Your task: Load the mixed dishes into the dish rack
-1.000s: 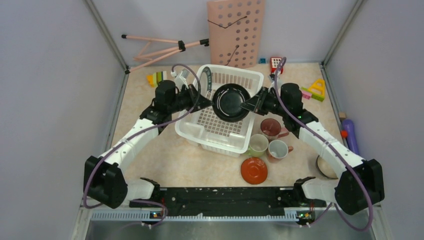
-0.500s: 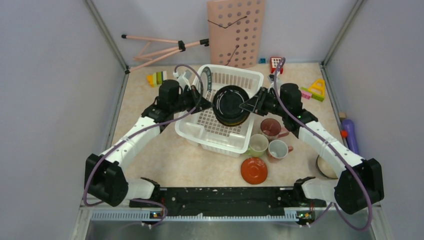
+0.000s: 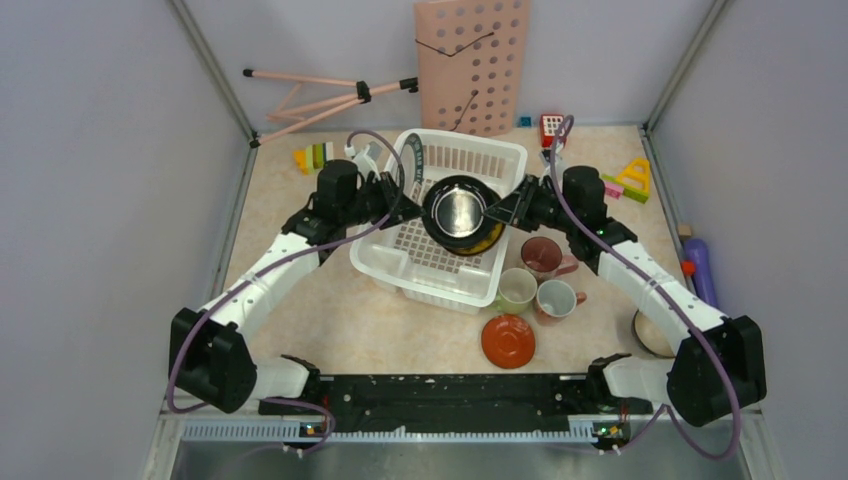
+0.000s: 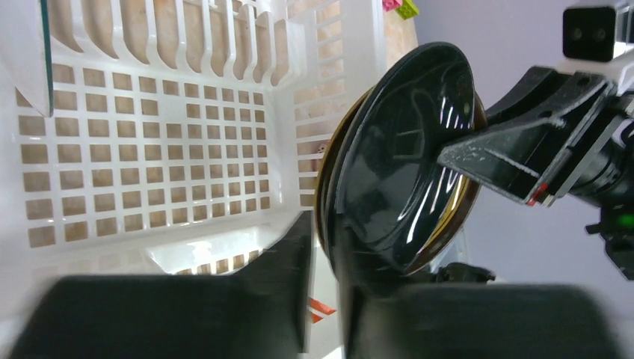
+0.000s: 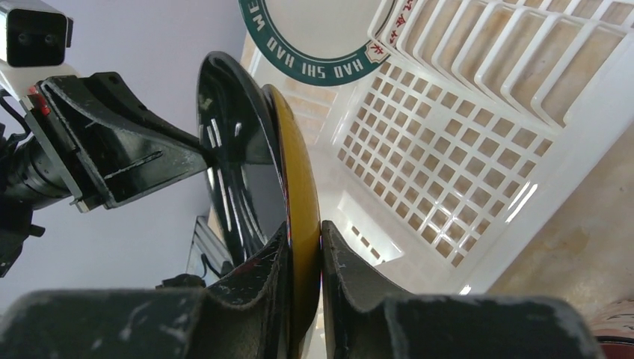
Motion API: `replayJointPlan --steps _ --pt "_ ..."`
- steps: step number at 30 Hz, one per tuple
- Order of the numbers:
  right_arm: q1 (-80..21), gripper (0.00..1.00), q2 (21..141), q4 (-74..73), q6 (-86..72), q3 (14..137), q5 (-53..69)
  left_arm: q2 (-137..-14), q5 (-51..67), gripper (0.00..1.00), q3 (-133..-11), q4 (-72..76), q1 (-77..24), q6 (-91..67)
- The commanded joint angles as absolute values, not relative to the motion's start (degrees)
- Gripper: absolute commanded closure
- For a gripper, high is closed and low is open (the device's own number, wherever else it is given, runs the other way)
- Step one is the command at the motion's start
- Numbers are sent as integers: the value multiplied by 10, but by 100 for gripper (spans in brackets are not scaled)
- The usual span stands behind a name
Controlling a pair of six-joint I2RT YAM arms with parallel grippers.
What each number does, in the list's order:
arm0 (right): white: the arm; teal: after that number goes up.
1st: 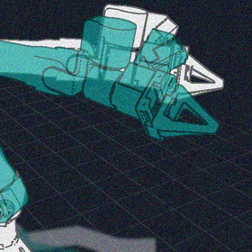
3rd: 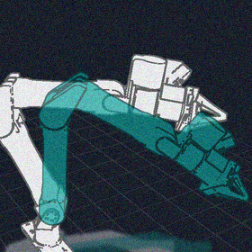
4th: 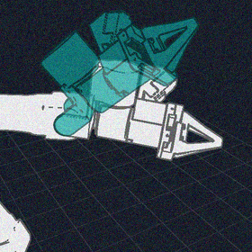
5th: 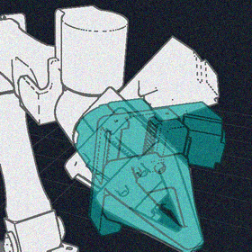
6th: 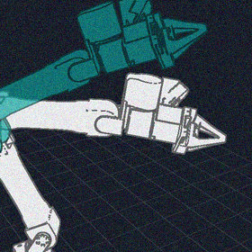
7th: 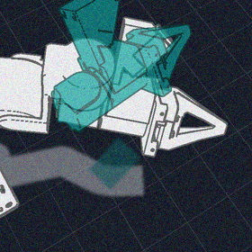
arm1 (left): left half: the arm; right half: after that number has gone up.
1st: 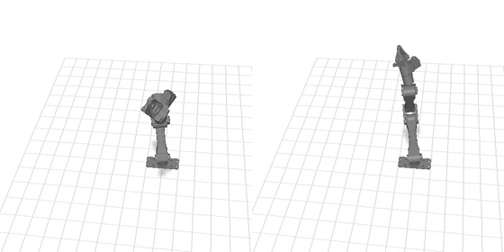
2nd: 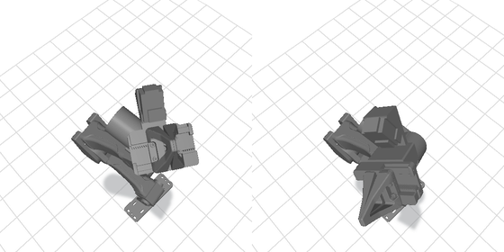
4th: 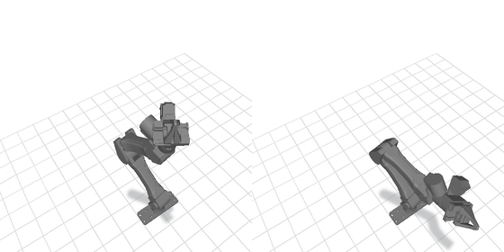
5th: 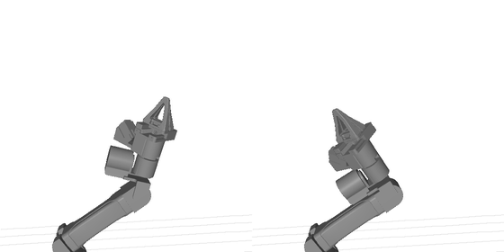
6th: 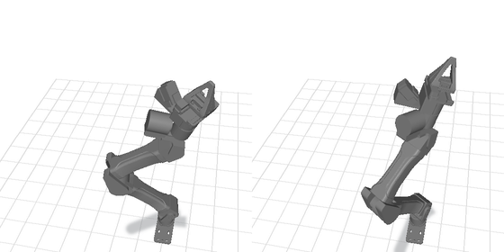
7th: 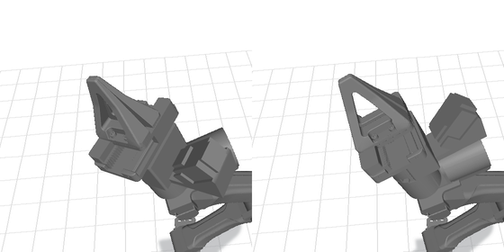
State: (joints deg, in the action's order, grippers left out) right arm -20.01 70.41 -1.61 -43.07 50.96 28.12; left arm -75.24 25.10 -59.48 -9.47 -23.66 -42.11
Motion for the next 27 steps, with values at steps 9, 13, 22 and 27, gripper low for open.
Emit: replayJointPlan --steps 9,13,22,27 --pt "-196 100 689 38 -449 505 312 -756 278 42 -584 -67 -222 -451" --pt "-196 100 693 38 -449 504 311 -759 303 44 -585 -49 -225 -455" --pt "-196 100 688 41 -451 494 297 -762 309 47 -592 -56 -252 -450" --pt "-197 100 693 48 -453 493 300 -778 318 48 -600 -56 -264 -447"
